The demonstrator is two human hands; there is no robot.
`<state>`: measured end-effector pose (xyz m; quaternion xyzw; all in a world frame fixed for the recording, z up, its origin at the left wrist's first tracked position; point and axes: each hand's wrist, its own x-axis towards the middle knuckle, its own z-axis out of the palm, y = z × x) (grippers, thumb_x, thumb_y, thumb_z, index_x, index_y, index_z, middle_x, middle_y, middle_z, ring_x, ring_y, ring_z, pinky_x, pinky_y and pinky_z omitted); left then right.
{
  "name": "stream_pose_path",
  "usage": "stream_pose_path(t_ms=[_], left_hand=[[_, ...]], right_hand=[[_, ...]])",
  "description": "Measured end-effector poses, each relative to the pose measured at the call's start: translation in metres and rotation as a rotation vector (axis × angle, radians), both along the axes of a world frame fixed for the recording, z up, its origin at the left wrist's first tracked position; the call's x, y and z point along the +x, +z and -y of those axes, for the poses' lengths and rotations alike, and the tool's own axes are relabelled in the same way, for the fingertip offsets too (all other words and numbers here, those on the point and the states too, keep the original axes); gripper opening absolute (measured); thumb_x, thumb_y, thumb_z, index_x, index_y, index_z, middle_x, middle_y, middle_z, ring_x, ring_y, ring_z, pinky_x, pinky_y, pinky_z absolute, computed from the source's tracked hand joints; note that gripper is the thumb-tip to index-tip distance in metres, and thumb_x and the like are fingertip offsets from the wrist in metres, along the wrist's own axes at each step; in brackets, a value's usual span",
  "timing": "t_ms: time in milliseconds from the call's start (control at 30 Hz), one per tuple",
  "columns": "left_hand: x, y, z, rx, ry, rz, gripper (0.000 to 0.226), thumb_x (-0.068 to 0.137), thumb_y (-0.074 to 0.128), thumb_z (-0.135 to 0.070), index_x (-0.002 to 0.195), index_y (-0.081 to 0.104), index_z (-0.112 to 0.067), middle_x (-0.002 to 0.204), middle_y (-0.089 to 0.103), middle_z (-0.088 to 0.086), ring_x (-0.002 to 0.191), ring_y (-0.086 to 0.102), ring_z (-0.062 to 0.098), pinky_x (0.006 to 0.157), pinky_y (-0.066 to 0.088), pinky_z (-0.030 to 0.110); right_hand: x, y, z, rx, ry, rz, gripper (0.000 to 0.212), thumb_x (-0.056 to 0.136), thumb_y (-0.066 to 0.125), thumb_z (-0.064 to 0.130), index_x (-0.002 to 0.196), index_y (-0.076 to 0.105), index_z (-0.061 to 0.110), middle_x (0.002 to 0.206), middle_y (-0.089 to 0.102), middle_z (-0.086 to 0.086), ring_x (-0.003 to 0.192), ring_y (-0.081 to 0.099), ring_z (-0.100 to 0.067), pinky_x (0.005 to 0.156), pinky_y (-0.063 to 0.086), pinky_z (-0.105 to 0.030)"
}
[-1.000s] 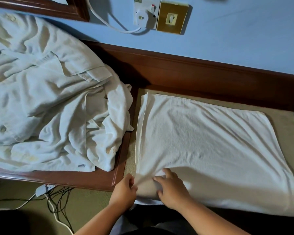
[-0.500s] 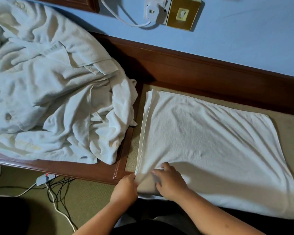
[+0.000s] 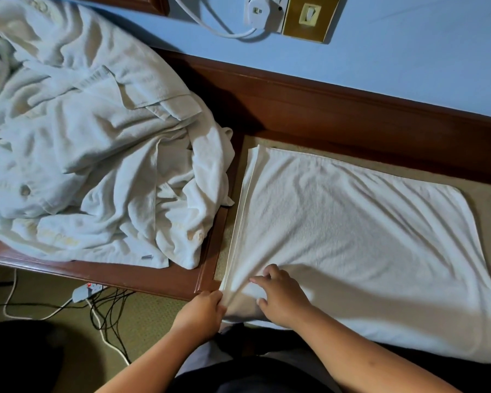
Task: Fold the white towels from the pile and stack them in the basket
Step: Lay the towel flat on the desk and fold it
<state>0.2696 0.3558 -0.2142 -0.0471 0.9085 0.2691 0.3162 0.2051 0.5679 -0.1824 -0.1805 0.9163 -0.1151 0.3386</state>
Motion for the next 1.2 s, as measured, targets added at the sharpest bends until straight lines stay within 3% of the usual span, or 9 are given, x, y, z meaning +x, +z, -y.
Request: stream_pose_path(t_ms=[133, 300, 400, 500, 700, 800, 1000, 1100, 1200], left_hand=[[0.005, -0.004, 0.019, -0.132, 0.106, 0.023, 0.025, 0.1, 0.044, -0.04, 0.101, 0.06, -0.02, 0.104, 0.064, 0.003, 0.097, 0.065, 0.026, 0.071, 0.049, 0.034], [-0.008, 0.001, 0.022, -0.045, 0.136, -0.109, 0.018, 0.099, 0.05, -0.032, 0.084, 0.051, -0.024, 0.087, 0.059, -0.001, 0.082, 0.06, 0.023, 0.071, 0.051, 0.04], [-0.028, 0.009, 0.014, -0.005, 0.175, -0.127, 0.016, 0.097, 0.053, -0.033, 0.084, 0.054, -0.025, 0.087, 0.06, -0.002, 0.08, 0.061, 0.021, 0.069, 0.05, 0.039], [-0.046, 0.008, 0.004, 0.035, 0.187, -0.125, 0.014, 0.096, 0.057, -0.035, 0.098, 0.063, -0.022, 0.099, 0.06, -0.002, 0.088, 0.063, 0.019, 0.076, 0.051, 0.036], [-0.079, 0.003, -0.021, 0.078, 0.358, -0.158, 0.042, 0.096, 0.06, -0.036, 0.133, 0.057, -0.017, 0.124, 0.056, 0.005, 0.11, 0.059, 0.022, 0.091, 0.049, 0.033], [-0.105, 0.0, -0.03, 0.133, 0.458, -0.137, 0.039, 0.093, 0.064, -0.034, 0.128, 0.06, -0.016, 0.12, 0.06, 0.004, 0.111, 0.057, 0.02, 0.093, 0.046, 0.031], [-0.177, 0.003, -0.043, 0.187, 0.627, -0.084, 0.023, 0.09, 0.069, -0.031, 0.106, 0.07, -0.015, 0.095, 0.068, -0.004, 0.091, 0.064, 0.019, 0.077, 0.045, 0.028], [-0.227, 0.005, -0.042, 0.178, 0.631, -0.067, 0.028, 0.092, 0.068, -0.031, 0.109, 0.069, -0.009, 0.1, 0.071, 0.007, 0.096, 0.067, 0.028, 0.077, 0.048, 0.029], [-0.289, 0.005, -0.042, 0.17, 0.653, -0.052, 0.032, 0.092, 0.068, -0.031, 0.112, 0.067, -0.007, 0.103, 0.07, 0.009, 0.101, 0.066, 0.032, 0.073, 0.042, 0.027]], right_hand=[[-0.005, -0.001, -0.003, -0.021, 0.003, 0.023, 0.055, 0.093, 0.055, 0.031, 0.146, 0.044, 0.036, 0.135, 0.038, 0.004, 0.123, 0.043, -0.02, 0.102, 0.041, -0.032], [-0.017, -0.001, -0.002, -0.03, 0.011, 0.011, 0.054, 0.095, 0.054, 0.031, 0.147, 0.043, 0.036, 0.129, 0.043, 0.002, 0.118, 0.047, -0.021, 0.098, 0.042, -0.032], [-0.024, -0.001, 0.001, -0.022, 0.024, 0.012, 0.054, 0.095, 0.054, 0.034, 0.148, 0.041, 0.037, 0.125, 0.043, 0.001, 0.115, 0.049, -0.022, 0.095, 0.044, -0.033], [-0.031, -0.001, 0.003, -0.011, 0.041, 0.017, 0.055, 0.094, 0.052, 0.033, 0.148, 0.041, 0.035, 0.128, 0.044, -0.001, 0.115, 0.05, -0.025, 0.095, 0.044, -0.034], [-0.052, -0.002, 0.001, -0.023, 0.019, -0.021, 0.053, 0.092, 0.055, 0.03, 0.144, 0.044, 0.032, 0.132, 0.044, -0.001, 0.118, 0.051, -0.025, 0.097, 0.046, -0.035], [-0.073, -0.002, -0.004, -0.023, -0.024, -0.052, 0.058, 0.091, 0.056, 0.031, 0.146, 0.041, 0.031, 0.133, 0.043, 0.0, 0.12, 0.05, -0.024, 0.099, 0.045, -0.035], [-0.128, -0.001, -0.021, 0.031, -0.108, -0.084, 0.061, 0.092, 0.051, 0.03, 0.15, 0.034, 0.032, 0.149, 0.03, 0.001, 0.132, 0.041, -0.026, 0.107, 0.038, -0.035], [-0.151, 0.0, -0.026, 0.05, -0.111, -0.085, 0.065, 0.093, 0.05, 0.032, 0.155, 0.027, 0.035, 0.162, 0.017, -0.004, 0.143, 0.03, -0.028, 0.114, 0.029, -0.035], [-0.173, -0.004, -0.031, 0.07, -0.095, -0.084, 0.067, 0.094, 0.049, 0.034, 0.156, 0.024, 0.035, 0.167, 0.008, -0.006, 0.149, 0.021, -0.028, 0.118, 0.022, -0.036]])
